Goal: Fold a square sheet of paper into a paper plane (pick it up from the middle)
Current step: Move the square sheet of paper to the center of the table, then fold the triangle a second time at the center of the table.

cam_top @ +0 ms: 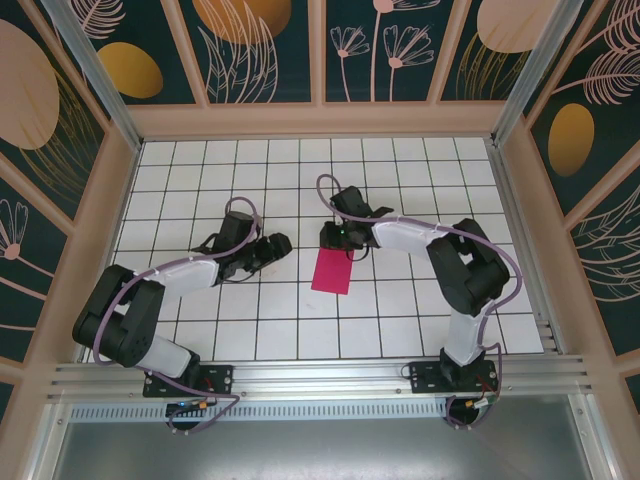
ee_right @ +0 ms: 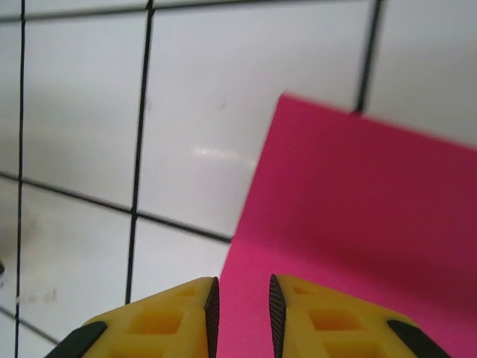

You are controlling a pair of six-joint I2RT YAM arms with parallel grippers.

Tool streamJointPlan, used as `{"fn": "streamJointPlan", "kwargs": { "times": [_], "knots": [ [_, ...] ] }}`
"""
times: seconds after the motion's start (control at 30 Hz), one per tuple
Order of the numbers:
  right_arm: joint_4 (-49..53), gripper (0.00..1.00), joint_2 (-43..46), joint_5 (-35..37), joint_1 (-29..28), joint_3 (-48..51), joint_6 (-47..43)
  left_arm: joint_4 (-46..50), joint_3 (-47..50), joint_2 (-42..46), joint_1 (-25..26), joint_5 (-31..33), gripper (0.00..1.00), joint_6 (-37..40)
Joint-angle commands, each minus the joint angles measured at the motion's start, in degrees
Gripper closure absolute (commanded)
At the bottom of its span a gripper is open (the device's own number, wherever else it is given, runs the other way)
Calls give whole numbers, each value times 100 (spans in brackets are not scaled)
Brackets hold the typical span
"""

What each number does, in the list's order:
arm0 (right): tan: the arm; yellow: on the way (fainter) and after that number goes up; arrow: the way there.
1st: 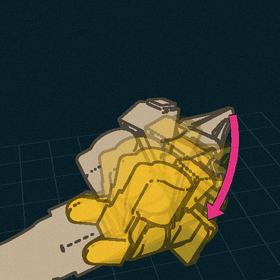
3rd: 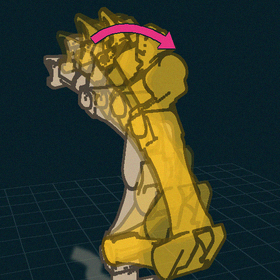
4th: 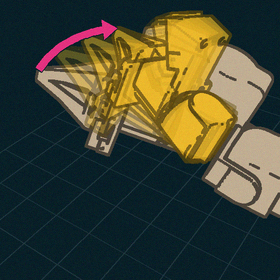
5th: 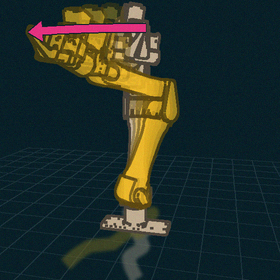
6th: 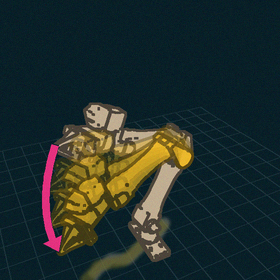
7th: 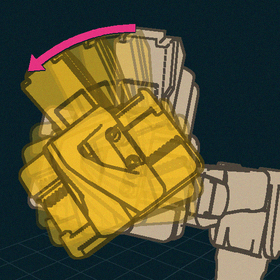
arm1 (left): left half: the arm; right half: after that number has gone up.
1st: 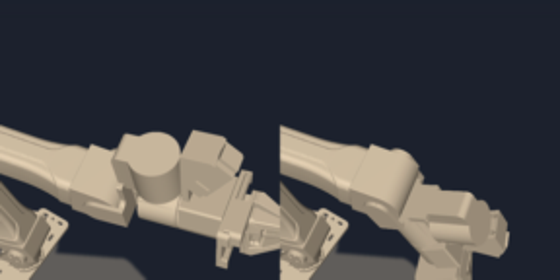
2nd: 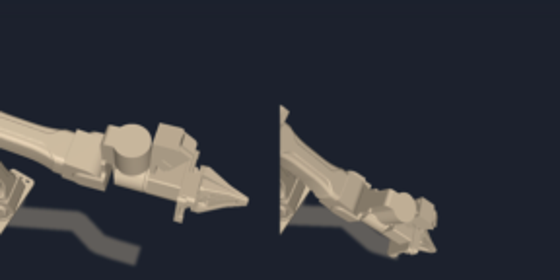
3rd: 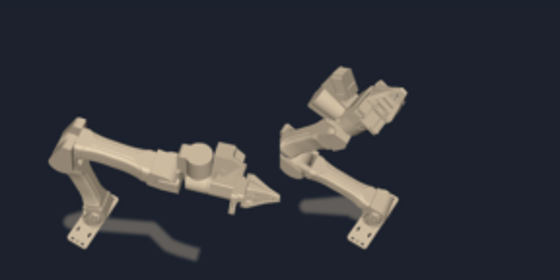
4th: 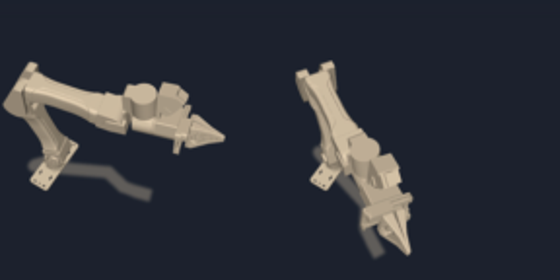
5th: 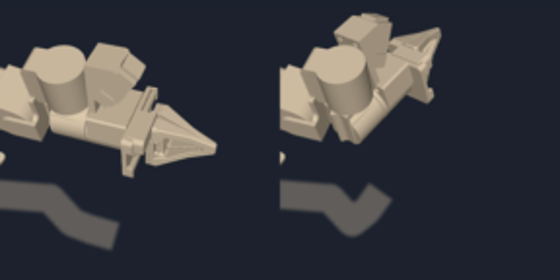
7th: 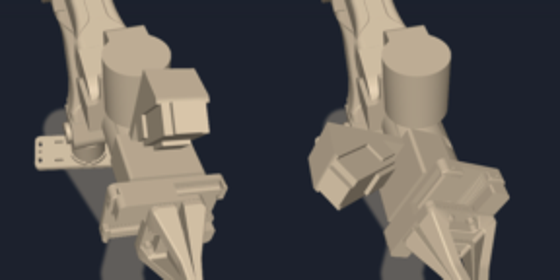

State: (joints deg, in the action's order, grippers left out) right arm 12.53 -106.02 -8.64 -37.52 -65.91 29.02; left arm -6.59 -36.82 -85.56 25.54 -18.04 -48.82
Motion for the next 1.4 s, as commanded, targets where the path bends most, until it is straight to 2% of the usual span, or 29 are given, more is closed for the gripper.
{"fn": "streamJointPlan", "kwargs": {
  "times": [0.0,0.2,0.37,0.53,0.73,1.17,1.37],
  "knots": [
    [236,71,-82,755,102,-119,499,-97,-2,-2,286,-155,26,-231],
    [117,68,-322,758,336,-230,571,-163,-186,-195,789,-206,26,-469],
    [-73,66,-564,345,583,-131,583,-350,-135,-286,965,-357,26,-775],
    [-169,66,-684,208,585,102,636,-515,-65,-321,1120,-496,26,-1043],
    [-471,67,-692,-99,954,549,846,-591,-130,-463,1329,-593,28,-1208],
    [-707,68,-773,-322,1159,851,869,-37,-458,-811,1565,-353,30,-1258],
    [-716,68,-779,-342,1181,878,816,420,-692,-925,1592,-38,29,-1144]
  ]
}}
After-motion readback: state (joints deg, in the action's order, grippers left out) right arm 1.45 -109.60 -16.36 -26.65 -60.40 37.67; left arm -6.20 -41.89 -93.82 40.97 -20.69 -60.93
